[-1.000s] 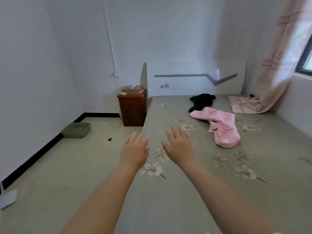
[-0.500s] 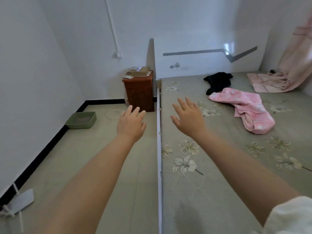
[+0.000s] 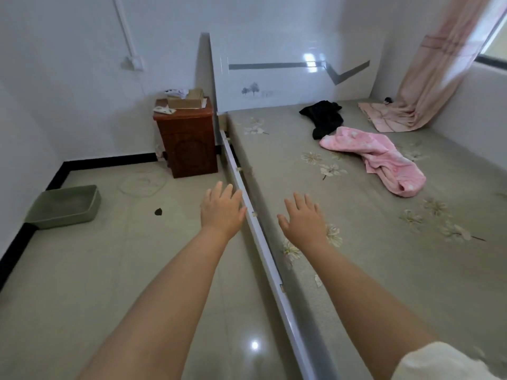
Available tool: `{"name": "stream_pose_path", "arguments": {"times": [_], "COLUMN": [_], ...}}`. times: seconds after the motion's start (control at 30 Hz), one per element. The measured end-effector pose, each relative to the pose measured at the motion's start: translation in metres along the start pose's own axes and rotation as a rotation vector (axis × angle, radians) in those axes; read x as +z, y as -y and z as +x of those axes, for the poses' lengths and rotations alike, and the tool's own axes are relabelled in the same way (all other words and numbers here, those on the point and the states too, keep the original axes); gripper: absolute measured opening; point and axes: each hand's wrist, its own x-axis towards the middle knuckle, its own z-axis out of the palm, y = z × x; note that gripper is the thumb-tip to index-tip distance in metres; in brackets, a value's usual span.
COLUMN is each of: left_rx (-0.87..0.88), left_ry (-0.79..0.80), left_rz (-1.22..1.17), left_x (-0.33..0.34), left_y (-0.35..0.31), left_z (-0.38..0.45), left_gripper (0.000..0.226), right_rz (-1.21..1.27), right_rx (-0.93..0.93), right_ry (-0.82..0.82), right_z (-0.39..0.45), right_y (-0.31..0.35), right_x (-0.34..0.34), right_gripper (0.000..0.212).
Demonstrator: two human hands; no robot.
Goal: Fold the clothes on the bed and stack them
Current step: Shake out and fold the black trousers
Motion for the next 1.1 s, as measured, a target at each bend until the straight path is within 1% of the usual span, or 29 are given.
{"name": "stream_pose_path", "arguments": {"times": [0.07, 0.13, 0.27, 0.37, 0.47, 0.6, 0.77, 0.9, 1.0, 1.1], "left_rx": [0.022, 0.041, 0.052, 0.058, 0.015, -0.021, 0.007, -0.004, 0.036, 0.113], "left_ry": [-0.022, 0.031, 0.146, 0.152, 0.178, 0.26, 0.185, 0.176, 0.199, 0.235], "left_rz": [-0.023, -0.041, -0.045, -0.03, -0.018, -0.013, -0.02, -0.026, -0.074, -0.099], "left_x": [0.015, 0.036, 0.078, 0.1, 0.119, 0.129, 0.131, 0.157, 0.181, 0.2], "left_y": [0.016, 0.027, 0.046, 0.062, 0.079, 0.103, 0.137, 0.176, 0.201, 0.219], "left_z": [0.011, 0.024, 0.065, 0.114, 0.176, 0.267, 0.388, 0.495, 0.588, 0.674], "left_gripper": [0.047, 0.047, 0.049, 0.05, 0.051, 0.051, 0.052, 0.051, 0.052, 0.054], "right_rz": [0.009, -0.004, -0.044, -0.064, -0.054, 0.049, 0.125, 0.141, 0.138, 0.119], "right_rx": [-0.002, 0.011, 0.118, 0.163, 0.168, 0.107, -0.003, -0.029, 0.045, 0.201], "right_ry": [0.003, 0.043, 0.138, 0.151, 0.125, 0.116, 0.116, 0.095, 0.087, 0.101], "right_z": [0.012, 0.023, 0.061, 0.114, 0.196, 0.313, 0.44, 0.554, 0.642, 0.712], "right_y": [0.011, 0.012, -0.01, -0.027, -0.033, -0.018, 0.007, 0.024, 0.025, 0.01], "right_x": [0.012, 0.027, 0.056, 0.074, 0.089, 0.095, 0.094, 0.112, 0.128, 0.139], "right_gripper": [0.053, 0.053, 0.052, 0.052, 0.053, 0.053, 0.056, 0.055, 0.055, 0.054]}}
